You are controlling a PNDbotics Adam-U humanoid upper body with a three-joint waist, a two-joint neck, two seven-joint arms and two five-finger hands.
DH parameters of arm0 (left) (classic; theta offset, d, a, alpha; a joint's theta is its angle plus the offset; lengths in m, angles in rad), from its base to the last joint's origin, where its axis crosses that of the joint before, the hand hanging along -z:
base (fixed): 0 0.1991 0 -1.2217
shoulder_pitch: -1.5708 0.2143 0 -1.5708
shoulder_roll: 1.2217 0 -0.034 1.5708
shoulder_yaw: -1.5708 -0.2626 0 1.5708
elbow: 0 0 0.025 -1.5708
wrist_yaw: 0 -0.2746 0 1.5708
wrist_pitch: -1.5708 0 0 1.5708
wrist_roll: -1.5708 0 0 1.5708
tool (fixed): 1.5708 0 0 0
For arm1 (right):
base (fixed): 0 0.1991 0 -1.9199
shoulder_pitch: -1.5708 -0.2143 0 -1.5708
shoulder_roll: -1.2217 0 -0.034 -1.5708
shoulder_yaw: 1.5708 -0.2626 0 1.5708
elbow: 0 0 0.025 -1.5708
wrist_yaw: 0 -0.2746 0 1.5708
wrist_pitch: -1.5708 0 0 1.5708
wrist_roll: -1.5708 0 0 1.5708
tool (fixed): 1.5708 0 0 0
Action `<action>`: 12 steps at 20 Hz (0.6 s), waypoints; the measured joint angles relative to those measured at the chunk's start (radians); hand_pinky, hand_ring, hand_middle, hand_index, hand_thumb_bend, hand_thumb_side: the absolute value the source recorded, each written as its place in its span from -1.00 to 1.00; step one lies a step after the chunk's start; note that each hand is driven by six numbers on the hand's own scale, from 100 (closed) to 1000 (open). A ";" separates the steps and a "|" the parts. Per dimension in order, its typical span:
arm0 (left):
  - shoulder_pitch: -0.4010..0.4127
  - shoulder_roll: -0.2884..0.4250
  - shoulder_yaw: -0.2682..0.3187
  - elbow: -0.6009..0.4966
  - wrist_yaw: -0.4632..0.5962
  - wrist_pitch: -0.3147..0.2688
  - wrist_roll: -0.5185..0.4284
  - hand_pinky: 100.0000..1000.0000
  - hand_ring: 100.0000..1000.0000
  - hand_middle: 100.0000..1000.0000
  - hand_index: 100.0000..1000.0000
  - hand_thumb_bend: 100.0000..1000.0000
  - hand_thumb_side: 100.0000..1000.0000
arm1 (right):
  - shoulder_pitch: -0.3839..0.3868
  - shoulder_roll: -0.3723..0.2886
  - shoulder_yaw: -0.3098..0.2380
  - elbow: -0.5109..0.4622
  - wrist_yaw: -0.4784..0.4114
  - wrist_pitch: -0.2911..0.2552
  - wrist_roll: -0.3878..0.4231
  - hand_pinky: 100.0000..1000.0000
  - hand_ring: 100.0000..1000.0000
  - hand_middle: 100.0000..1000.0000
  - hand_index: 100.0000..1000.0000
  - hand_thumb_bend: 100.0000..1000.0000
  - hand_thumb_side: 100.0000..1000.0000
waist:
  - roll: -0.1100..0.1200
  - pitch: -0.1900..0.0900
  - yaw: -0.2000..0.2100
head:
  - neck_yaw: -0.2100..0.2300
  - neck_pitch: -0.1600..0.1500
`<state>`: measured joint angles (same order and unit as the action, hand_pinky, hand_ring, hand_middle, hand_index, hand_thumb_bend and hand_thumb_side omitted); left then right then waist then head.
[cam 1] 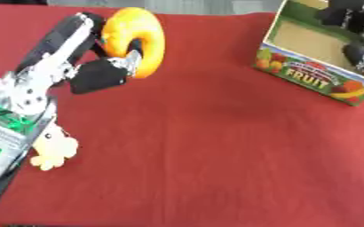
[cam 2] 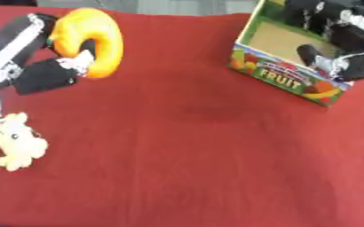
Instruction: Pick up the objects with one hand, pass them to the other hand, and then place them into the box on the other side of the table.
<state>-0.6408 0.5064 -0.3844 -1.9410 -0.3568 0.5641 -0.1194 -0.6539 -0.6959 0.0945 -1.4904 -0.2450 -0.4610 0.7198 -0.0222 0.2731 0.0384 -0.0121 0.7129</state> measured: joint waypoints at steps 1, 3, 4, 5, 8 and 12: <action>0.000 -0.007 -0.004 0.005 0.001 -0.012 0.009 0.18 0.22 -0.10 -0.24 -1.00 -0.17 | -0.005 0.003 0.008 0.005 0.011 -0.003 -0.003 1.00 1.00 0.78 1.00 -1.00 -0.52 | -0.001 0.000 0.001 | -0.001 -0.001; 0.000 -0.018 -0.011 0.013 0.002 -0.037 0.028 0.18 0.22 -0.10 -0.24 -1.00 -0.14 | -0.012 0.011 0.024 0.013 0.029 -0.009 -0.009 1.00 1.00 0.78 1.00 -1.00 -0.47 | -0.003 0.000 0.004 | -0.007 -0.003; 0.000 -0.025 -0.014 0.018 0.001 -0.051 0.038 0.18 0.22 -0.10 -0.24 -1.00 -0.13 | -0.017 0.016 0.032 0.018 0.038 -0.011 -0.011 1.00 1.00 0.78 1.00 -1.00 -0.43 | -0.003 0.000 0.006 | -0.009 -0.004; 0.000 -0.030 -0.018 0.024 -0.002 -0.065 0.048 0.18 0.22 -0.10 -0.24 -1.00 -0.12 | -0.020 0.018 0.040 0.021 0.047 -0.013 -0.013 1.00 1.00 0.78 1.00 -1.00 -0.40 | -0.003 0.000 0.007 | -0.012 -0.004; 0.001 -0.051 -0.030 0.048 -0.019 -0.102 0.074 0.19 0.22 -0.10 -0.24 -1.00 -0.12 | -0.026 0.029 0.065 0.028 0.068 -0.015 -0.015 1.00 1.00 0.79 1.00 -1.00 -0.33 | -0.005 0.000 0.012 | -0.020 -0.004; 0.001 -0.084 -0.049 0.092 -0.054 -0.147 0.095 0.19 0.22 -0.10 -0.24 -1.00 -0.10 | -0.042 0.043 0.093 0.031 0.086 -0.015 -0.014 1.00 1.00 0.80 1.00 -1.00 -0.32 | -0.009 0.000 0.018 | -0.029 -0.004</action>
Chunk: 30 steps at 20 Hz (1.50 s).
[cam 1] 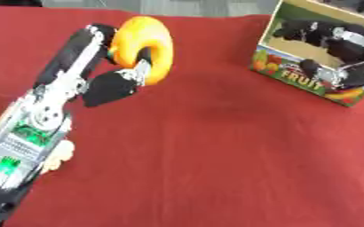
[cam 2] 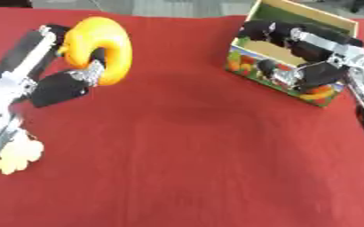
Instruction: Pick up the objects with one hand, pass them to the other hand, and then place them into the box on the other side of the table.
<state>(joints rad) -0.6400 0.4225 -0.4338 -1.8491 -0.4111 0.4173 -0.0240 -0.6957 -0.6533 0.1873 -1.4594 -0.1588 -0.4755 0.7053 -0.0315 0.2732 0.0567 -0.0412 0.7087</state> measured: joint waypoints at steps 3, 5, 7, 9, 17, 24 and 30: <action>-0.002 -0.030 -0.014 0.023 -0.017 -0.030 0.011 0.18 0.22 -0.10 -0.24 -1.00 -0.08 | -0.014 0.009 0.015 0.002 0.008 0.001 0.001 1.00 1.00 0.80 1.00 -1.00 -0.28 | 0.000 0.000 0.009 | -0.008 0.000; -0.005 -0.049 -0.021 0.033 -0.025 -0.047 0.019 0.18 0.22 -0.11 -0.24 -1.00 -0.07 | -0.025 0.017 0.025 0.006 0.012 0.001 0.001 1.00 1.00 0.80 1.00 -1.00 -0.25 | -0.001 0.002 0.016 | -0.013 -0.001; -0.011 -0.067 -0.029 0.043 -0.031 -0.062 0.026 0.18 0.22 -0.11 -0.25 -1.00 -0.06 | -0.035 0.024 0.037 0.006 0.014 0.003 0.003 1.00 1.00 0.81 1.00 -1.00 -0.20 | -0.003 0.004 0.023 | -0.018 -0.005; -0.014 -0.083 -0.037 0.052 -0.039 -0.075 0.034 0.18 0.22 -0.11 -0.25 -1.00 -0.05 | -0.045 0.029 0.048 0.007 0.014 0.006 0.006 1.00 1.00 0.81 1.00 -1.00 -0.17 | -0.006 0.006 0.031 | -0.023 -0.008; -0.019 -0.135 -0.055 0.089 -0.066 -0.121 0.072 0.18 0.22 -0.11 -0.25 -1.00 -0.01 | -0.070 0.044 0.074 0.010 0.019 0.013 0.013 1.00 1.00 0.83 1.00 -1.00 -0.07 | -0.013 0.011 0.063 | -0.045 -0.009; -0.034 -0.168 -0.069 0.111 -0.111 -0.163 0.090 0.18 0.22 -0.11 -0.25 -1.00 0.01 | -0.084 0.060 0.103 0.018 0.041 0.005 0.005 1.00 1.00 0.83 1.00 -1.00 0.00 | -0.019 0.013 0.082 | -0.078 -0.008; -0.046 -0.201 -0.081 0.161 -0.151 -0.194 0.113 0.18 0.21 -0.11 -0.26 -1.00 0.02 | -0.091 0.063 0.123 0.018 0.041 0.004 0.004 1.00 1.00 0.83 1.00 -1.00 -0.05 | -0.019 0.013 0.092 | -0.107 -0.008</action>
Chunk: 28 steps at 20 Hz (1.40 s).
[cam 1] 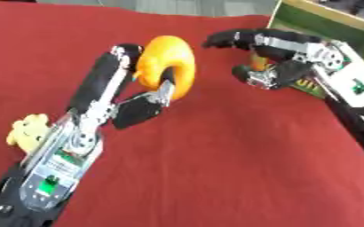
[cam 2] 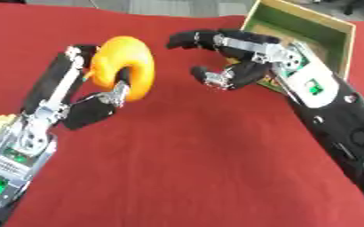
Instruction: Pick up the objects with one hand, pass them to the other hand, and then place them into the box on the other side of the table.
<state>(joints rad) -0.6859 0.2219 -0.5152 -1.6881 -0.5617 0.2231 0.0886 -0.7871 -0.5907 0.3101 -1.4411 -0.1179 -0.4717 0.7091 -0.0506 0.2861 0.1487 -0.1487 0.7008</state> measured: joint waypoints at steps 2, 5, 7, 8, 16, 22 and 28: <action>-0.003 -0.009 -0.004 0.012 -0.013 -0.013 0.007 0.18 0.21 -0.11 -0.26 -1.00 0.02 | -0.006 0.005 0.001 0.002 0.000 0.001 0.001 1.00 1.00 0.83 1.00 -1.00 -0.06 | 0.000 0.000 0.004 | -0.007 0.000; -0.010 -0.024 -0.011 0.025 -0.028 -0.028 0.013 0.17 0.21 -0.11 -0.26 -1.00 0.03 | -0.008 0.008 0.006 0.006 0.000 0.003 0.003 1.00 1.00 0.83 1.00 -1.00 -0.07 | 0.001 0.000 0.008 | -0.014 0.001; -0.010 -0.034 -0.014 0.031 -0.032 -0.036 0.016 0.16 0.20 -0.11 -0.26 -1.00 0.03 | -0.012 0.008 0.006 0.006 0.000 0.005 0.005 1.00 1.00 0.83 1.00 -1.00 -0.10 | 0.001 0.000 0.010 | -0.018 0.001; -0.011 -0.039 -0.017 0.035 -0.034 -0.040 0.018 0.16 0.20 -0.11 -0.26 -1.00 0.02 | -0.014 0.008 0.006 0.006 0.000 0.005 0.005 1.00 1.00 0.83 1.00 -1.00 -0.10 | 0.001 0.000 0.011 | -0.020 0.001; -0.019 -0.065 -0.035 0.052 -0.058 -0.073 0.016 0.14 0.20 -0.11 -0.26 -1.00 -0.02 | -0.020 0.015 0.018 0.014 0.017 -0.001 -0.001 1.00 1.00 0.84 1.00 -1.00 -0.05 | 0.000 0.005 0.025 | -0.029 0.010; -0.023 -0.074 -0.037 0.074 -0.084 -0.083 0.017 0.13 0.20 -0.11 -0.26 -1.00 -0.05 | -0.020 0.017 0.038 0.017 0.022 0.001 0.001 1.00 1.00 0.83 1.00 -1.00 0.08 | -0.002 0.007 0.031 | -0.020 0.013; -0.028 -0.079 -0.037 0.105 -0.112 -0.089 0.032 0.13 0.20 -0.11 -0.26 -1.00 -0.11 | -0.019 0.017 0.056 -0.004 0.022 0.017 0.017 1.00 1.00 0.83 1.00 -1.00 0.12 | -0.004 0.011 0.037 | -0.012 0.015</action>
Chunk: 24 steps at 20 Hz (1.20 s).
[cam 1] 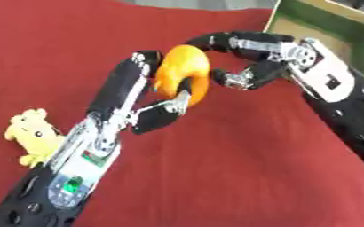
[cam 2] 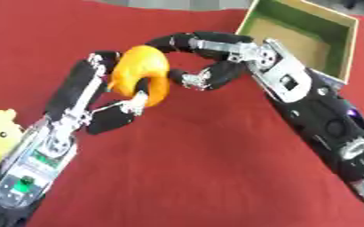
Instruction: Pick up the objects with one hand, pass them to the other hand, and then place them into the box on the other side of the table.
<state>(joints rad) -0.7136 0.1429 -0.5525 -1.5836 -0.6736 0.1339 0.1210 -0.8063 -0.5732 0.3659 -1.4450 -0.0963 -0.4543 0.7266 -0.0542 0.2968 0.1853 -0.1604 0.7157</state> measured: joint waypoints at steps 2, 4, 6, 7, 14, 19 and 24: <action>-0.001 -0.004 0.000 0.009 -0.009 -0.003 0.005 0.14 0.20 -0.11 -0.26 -1.00 -0.12 | 0.000 0.000 0.005 -0.005 -0.001 0.003 0.003 1.00 1.00 0.83 1.00 -1.00 0.14 | 0.000 0.000 0.000 | 0.000 0.000; -0.003 -0.004 0.000 0.018 -0.018 -0.005 0.009 0.14 0.20 -0.11 -0.26 -1.00 -0.14 | 0.000 0.000 0.009 -0.010 -0.001 0.006 0.006 1.00 1.00 0.83 1.00 -1.00 0.18 | 0.000 0.000 0.001 | 0.000 0.000; -0.007 -0.004 0.000 0.028 -0.029 -0.006 0.011 0.14 0.20 -0.11 -0.26 -1.00 -0.15 | 0.001 0.000 0.015 -0.014 -0.001 0.009 0.009 1.00 1.00 0.84 1.00 -1.00 0.18 | -0.001 0.000 0.002 | 0.000 0.000; -0.008 -0.004 0.000 0.034 -0.033 -0.007 0.013 0.13 0.20 -0.11 -0.26 -1.00 -0.15 | 0.002 0.000 0.018 -0.016 -0.001 0.010 0.010 1.00 1.00 0.84 1.00 -1.00 0.18 | -0.001 0.001 0.003 | 0.000 0.000; -0.018 -0.013 -0.006 0.049 -0.046 -0.024 0.024 0.13 0.20 -0.11 -0.26 -1.00 -0.16 | 0.005 0.000 0.020 -0.016 0.005 0.012 0.012 1.00 1.00 0.83 1.00 -1.00 0.16 | -0.004 0.002 0.009 | -0.006 0.000; -0.018 -0.013 -0.018 0.033 -0.059 -0.050 0.021 0.14 0.19 -0.10 -0.26 -1.00 -0.23 | 0.006 0.000 0.015 -0.008 0.020 0.009 0.009 1.00 1.00 0.83 1.00 -1.00 0.13 | -0.007 0.005 0.013 | -0.015 0.003; -0.018 -0.011 -0.030 -0.006 -0.070 -0.074 0.006 0.14 0.19 -0.10 -0.25 -1.00 -0.25 | 0.006 0.000 0.006 0.004 0.026 0.008 0.008 1.00 1.00 0.81 1.00 -1.00 0.12 | -0.006 0.006 0.014 | -0.026 0.003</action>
<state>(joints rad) -0.7315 0.1321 -0.5827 -1.5892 -0.7432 0.0597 0.1268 -0.7998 -0.5733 0.3723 -1.4410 -0.0699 -0.4461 0.7348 -0.0606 0.3032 0.1992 -0.1860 0.7190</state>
